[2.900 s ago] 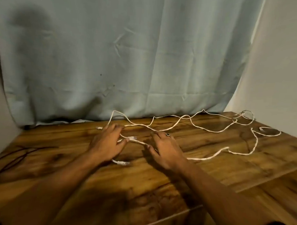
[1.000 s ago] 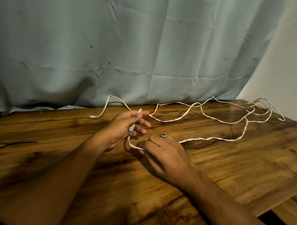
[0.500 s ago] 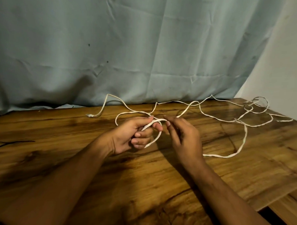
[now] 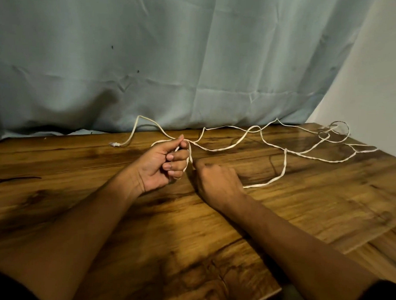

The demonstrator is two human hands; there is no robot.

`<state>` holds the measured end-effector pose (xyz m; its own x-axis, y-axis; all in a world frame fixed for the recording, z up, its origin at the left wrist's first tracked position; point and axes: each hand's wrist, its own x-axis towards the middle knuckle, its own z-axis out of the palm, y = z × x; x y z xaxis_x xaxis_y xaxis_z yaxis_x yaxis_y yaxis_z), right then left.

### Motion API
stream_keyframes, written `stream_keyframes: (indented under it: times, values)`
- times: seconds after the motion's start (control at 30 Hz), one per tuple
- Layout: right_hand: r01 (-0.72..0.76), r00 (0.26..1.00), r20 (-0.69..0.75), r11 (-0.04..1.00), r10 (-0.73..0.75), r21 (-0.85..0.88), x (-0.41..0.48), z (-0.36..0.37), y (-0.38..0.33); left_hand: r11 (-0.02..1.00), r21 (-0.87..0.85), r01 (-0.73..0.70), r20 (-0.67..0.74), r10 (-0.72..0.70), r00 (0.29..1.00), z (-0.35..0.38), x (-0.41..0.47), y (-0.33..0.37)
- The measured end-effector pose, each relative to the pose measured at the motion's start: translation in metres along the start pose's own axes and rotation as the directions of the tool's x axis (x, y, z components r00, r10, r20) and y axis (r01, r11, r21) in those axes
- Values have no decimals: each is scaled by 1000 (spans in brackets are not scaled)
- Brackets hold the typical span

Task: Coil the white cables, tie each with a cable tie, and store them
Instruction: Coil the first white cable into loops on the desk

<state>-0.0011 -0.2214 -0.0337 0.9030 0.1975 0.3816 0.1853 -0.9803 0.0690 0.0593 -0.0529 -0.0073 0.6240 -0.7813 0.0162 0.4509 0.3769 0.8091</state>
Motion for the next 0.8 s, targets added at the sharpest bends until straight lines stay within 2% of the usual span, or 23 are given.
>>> stream_keyframes:
  times: [0.13,0.27,0.37,0.5,0.7,0.8]
  values:
    - [2,1000,-24,1000,-3,-14,5,5,-11,998,-40,-41,-71,38,997,-2,0,0]
    - [112,991,-80,989,-104,95,-3,5,-12,986,-78,-147,-175,132,976,-1,-2,7]
    - [198,976,-117,973,-185,118,-9,3,-11,967,-66,-244,-293,215,932,3,-3,14]
    - [308,945,-148,947,-293,92,-10,-1,-14,961,-86,-261,-286,227,931,0,-3,19]
    - [403,912,-111,912,-394,73,-13,-3,-9,977,153,-150,-324,193,926,-3,-1,20]
    - [417,902,-159,905,-402,77,-13,-12,-2,947,306,-95,-314,195,929,-3,1,16]
